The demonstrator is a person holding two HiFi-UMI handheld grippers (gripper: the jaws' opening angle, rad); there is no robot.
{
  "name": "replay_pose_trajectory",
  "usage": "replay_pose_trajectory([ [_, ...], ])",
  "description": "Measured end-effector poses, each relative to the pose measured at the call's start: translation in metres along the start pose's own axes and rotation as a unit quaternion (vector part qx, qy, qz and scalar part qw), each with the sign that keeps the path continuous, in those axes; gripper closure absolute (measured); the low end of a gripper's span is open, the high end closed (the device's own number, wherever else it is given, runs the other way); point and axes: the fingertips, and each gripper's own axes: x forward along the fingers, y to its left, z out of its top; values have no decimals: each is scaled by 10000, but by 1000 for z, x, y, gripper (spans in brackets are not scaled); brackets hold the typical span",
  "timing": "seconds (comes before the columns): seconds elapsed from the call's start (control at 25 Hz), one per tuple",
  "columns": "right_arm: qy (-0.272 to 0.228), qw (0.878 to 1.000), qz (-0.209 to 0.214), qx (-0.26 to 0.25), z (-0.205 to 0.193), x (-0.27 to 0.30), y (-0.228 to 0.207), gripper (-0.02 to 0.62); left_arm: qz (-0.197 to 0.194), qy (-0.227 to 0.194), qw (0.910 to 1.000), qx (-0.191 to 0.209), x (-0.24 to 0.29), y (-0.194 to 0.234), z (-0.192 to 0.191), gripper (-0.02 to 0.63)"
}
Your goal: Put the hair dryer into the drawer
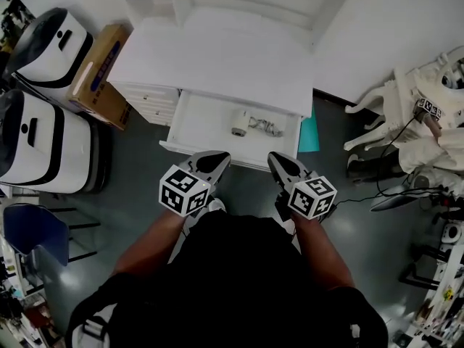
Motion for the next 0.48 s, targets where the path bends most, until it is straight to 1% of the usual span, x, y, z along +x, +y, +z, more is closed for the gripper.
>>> replay_pose_trajectory([
  [0.24,42,9999,143,-32,0,-38,2,571,198,-179,9994,-199,12,-35,1,595],
  [0.48,-16,9995,266,-169,-8,-80,4,571,205,-205,9995,-81,20,-84,-4,595],
])
